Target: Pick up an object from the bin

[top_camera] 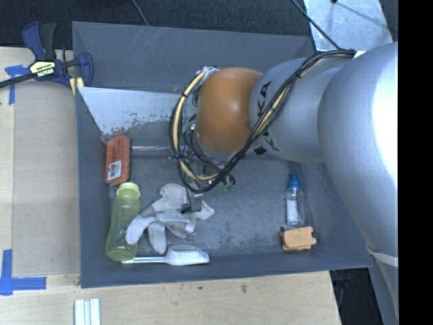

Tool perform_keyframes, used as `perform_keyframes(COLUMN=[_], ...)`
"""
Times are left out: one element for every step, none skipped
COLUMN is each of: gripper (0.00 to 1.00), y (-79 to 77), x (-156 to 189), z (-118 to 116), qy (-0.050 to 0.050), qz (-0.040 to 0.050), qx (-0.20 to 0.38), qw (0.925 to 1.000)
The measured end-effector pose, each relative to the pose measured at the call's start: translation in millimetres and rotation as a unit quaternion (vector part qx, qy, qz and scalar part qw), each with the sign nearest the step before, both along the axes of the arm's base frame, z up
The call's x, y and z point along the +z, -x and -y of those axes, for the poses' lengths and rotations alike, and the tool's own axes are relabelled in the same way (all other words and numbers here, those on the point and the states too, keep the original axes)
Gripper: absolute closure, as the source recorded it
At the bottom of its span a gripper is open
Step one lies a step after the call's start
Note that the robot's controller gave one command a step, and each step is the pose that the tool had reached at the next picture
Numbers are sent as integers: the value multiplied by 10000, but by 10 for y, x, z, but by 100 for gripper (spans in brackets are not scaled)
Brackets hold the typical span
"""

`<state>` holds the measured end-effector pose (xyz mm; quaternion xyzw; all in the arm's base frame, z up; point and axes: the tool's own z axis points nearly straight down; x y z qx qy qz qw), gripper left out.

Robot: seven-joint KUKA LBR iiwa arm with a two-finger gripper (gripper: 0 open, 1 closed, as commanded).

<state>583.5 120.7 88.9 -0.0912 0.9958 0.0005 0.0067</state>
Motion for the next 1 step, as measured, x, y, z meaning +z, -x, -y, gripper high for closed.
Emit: perform_keyframes(gripper=[100], y=[188], x=[-190], z=[-11], qy=[-2], qz=[-48], qx=[-163], qw=[9999])
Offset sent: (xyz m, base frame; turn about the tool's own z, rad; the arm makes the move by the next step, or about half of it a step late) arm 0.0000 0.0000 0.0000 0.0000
